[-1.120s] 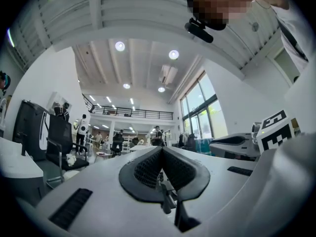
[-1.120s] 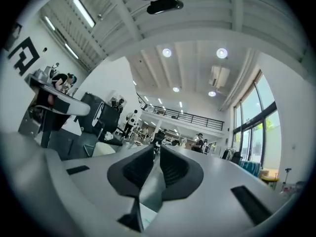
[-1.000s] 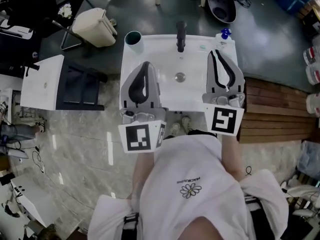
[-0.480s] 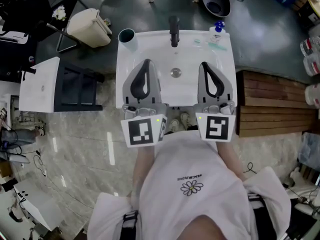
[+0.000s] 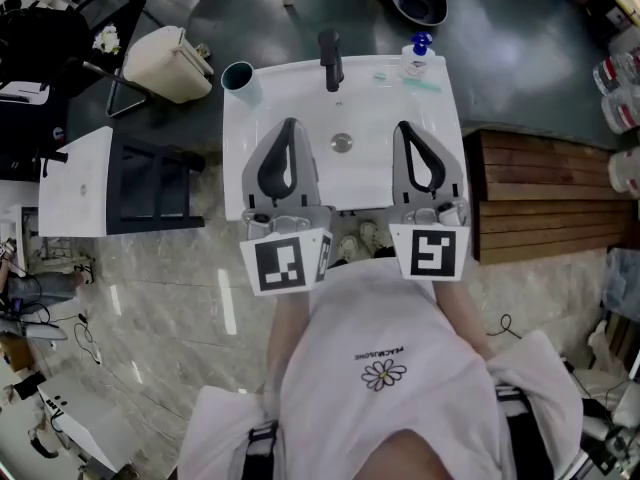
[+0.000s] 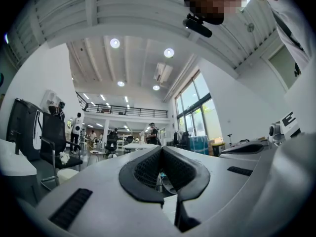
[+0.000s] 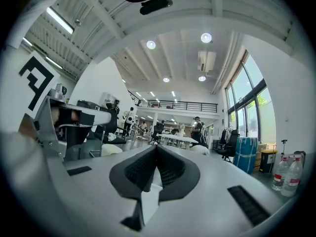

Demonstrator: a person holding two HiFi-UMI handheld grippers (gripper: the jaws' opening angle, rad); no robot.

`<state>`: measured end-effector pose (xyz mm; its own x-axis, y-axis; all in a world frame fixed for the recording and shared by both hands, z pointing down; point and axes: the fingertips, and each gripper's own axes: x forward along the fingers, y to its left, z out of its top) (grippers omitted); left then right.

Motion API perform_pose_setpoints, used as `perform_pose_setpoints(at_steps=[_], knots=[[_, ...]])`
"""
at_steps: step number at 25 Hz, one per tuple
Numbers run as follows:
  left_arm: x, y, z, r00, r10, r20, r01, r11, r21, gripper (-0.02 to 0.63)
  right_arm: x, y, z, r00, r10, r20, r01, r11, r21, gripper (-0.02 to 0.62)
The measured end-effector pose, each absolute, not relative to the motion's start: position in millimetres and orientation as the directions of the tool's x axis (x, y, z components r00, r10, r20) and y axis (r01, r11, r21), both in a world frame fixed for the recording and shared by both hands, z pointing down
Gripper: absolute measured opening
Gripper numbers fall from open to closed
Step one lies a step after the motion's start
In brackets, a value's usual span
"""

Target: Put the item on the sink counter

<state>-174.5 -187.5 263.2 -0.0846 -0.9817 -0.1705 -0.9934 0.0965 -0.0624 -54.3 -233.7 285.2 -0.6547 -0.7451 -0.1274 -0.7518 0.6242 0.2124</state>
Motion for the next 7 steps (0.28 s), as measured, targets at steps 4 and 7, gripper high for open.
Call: perform_pose_setpoints(at_steps=[4, 7], knots=[[-171, -190, 264, -0.084, -0.982, -0.172, -0.994, 0.096, -0.061, 0.015, -46, -235, 286, -0.648, -0.751, -0.126, -0.757, 0.617, 0.216, 0.012], [-166, -192, 263, -0.081, -0.982, -0.173, -0.994, 0.092, -0.059, 0.017, -39, -238, 287, -0.641, -0.758, -0.119, -0.761, 0.609, 0.225, 0.012]])
